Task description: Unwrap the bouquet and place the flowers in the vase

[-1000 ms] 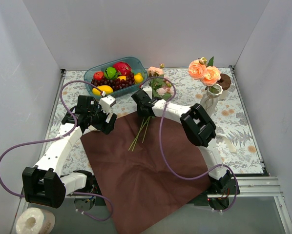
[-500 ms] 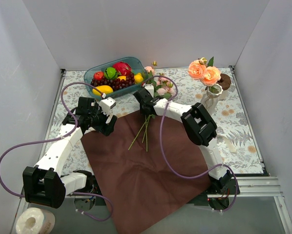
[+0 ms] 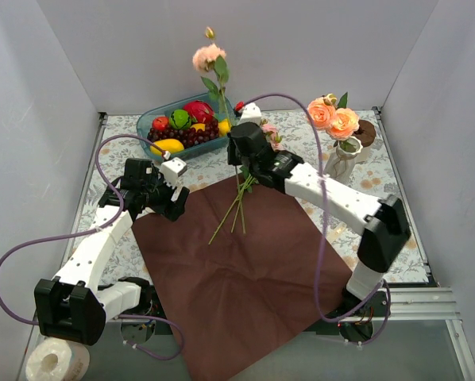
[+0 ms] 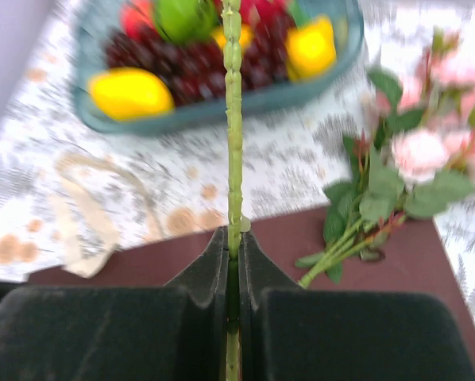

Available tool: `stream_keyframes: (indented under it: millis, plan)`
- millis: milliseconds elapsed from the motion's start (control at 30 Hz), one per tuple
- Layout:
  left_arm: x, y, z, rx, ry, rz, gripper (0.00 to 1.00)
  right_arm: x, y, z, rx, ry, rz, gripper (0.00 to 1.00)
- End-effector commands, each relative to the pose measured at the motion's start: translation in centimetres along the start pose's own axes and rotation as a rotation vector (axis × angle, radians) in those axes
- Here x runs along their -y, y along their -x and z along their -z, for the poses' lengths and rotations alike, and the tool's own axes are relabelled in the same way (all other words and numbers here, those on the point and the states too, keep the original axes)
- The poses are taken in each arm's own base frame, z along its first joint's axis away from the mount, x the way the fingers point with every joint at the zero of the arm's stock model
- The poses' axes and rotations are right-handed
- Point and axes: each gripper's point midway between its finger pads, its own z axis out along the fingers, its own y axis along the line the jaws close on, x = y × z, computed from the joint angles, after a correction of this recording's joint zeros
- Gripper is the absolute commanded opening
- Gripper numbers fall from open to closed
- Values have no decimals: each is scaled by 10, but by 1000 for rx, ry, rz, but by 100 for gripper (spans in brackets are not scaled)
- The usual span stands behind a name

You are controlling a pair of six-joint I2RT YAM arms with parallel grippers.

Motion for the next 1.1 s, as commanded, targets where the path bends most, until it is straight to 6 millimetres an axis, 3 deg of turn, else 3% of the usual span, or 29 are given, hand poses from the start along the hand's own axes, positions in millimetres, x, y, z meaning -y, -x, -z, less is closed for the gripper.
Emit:
stream_keyframes:
  millis: [0,67,100,167,200,233,267,300,367,600,700,900,1033,1067]
  plan:
    - [3,16,5,56,-10,16,80,-15,103,80,300,113,46,1]
    - [4,19,4,68,-18,28,80,-22,120,104,367,176,91,1]
    - [5,18,3,69,-22,33,80,-26,149,135,467,234,84,1]
    - [8,20,1,73,-45,39,80,-31,158,162,546,321,194,1]
    - [9,19,1,71,-51,45,80,-28,188,204,680,361,179,1]
    - [10,21,1,70,-55,49,81,-25,196,221,739,373,215,1]
    - [10,21,1,71,-58,52,80,-18,201,234,796,357,271,1]
    - [9,22,0,74,-54,52,80,-8,216,266,879,350,290,1]
    - [9,23,0,84,-48,49,80,8,239,297,974,278,340,1]
    - [9,29,4,104,-52,38,81,90,292,384,1223,-106,273,1]
    - [8,32,6,109,-48,30,81,128,295,405,1237,-292,207,1]
    - [5,34,5,110,-39,22,82,172,284,422,1213,-551,191,1]
    - [5,38,5,111,-44,21,82,189,268,423,1230,-666,170,1]
    - [5,38,5,110,-44,20,82,190,260,411,1215,-681,198,1]
